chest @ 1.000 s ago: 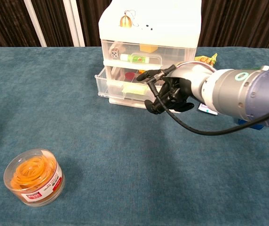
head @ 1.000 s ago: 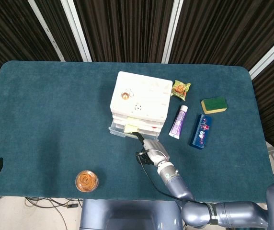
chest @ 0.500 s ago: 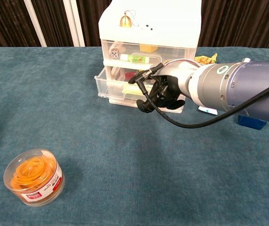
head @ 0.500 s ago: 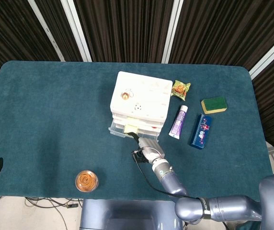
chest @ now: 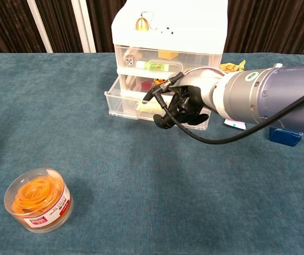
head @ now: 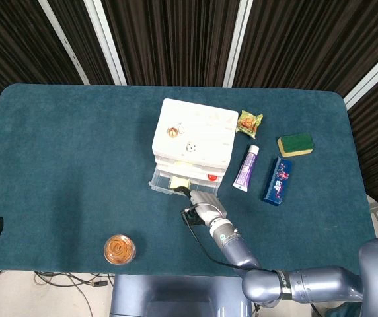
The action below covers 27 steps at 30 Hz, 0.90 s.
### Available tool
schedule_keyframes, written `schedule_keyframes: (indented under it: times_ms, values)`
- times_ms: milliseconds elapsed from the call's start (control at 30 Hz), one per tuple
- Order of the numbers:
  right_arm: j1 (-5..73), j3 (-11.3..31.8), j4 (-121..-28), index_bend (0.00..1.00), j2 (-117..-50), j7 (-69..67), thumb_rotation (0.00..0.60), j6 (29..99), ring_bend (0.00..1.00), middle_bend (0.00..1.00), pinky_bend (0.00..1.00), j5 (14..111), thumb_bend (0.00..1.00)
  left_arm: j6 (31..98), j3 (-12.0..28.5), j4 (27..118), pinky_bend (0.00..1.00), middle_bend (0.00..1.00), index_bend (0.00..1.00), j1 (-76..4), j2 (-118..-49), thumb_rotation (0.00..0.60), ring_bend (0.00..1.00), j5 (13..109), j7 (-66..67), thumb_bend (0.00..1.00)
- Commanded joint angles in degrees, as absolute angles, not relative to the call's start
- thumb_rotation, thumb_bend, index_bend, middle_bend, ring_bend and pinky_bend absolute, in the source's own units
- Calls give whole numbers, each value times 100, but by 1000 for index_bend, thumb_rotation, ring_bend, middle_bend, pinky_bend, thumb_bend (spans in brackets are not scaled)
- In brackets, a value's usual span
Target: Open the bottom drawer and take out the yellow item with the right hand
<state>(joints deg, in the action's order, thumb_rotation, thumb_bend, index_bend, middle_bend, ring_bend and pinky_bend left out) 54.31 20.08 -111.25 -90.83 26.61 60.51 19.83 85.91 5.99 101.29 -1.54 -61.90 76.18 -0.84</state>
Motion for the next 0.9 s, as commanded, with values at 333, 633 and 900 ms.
schedule_keyframes:
  times_ms: [333, 633, 900]
  values:
    - [5481, 1878, -11293, 209, -8879, 2516, 600, 5925, 1000, 992, 1000, 2038, 614, 8592, 605, 10126, 0, 2, 67, -151, -6189, 600, 0, 7604, -83, 401]
    - [5505, 1767, -11340, 210, -8816, 2402, 600, 5921, 1000, 992, 1000, 2079, 614, 8593, 606, 10123, 0, 2, 68, -149, -6187, 600, 0, 7603, -82, 401]
    - [5541, 1686, -11346, 210, -8792, 2337, 600, 5914, 1000, 992, 1000, 2090, 613, 8590, 609, 10121, 0, 3, 68, -149, -6185, 600, 0, 7598, -85, 401]
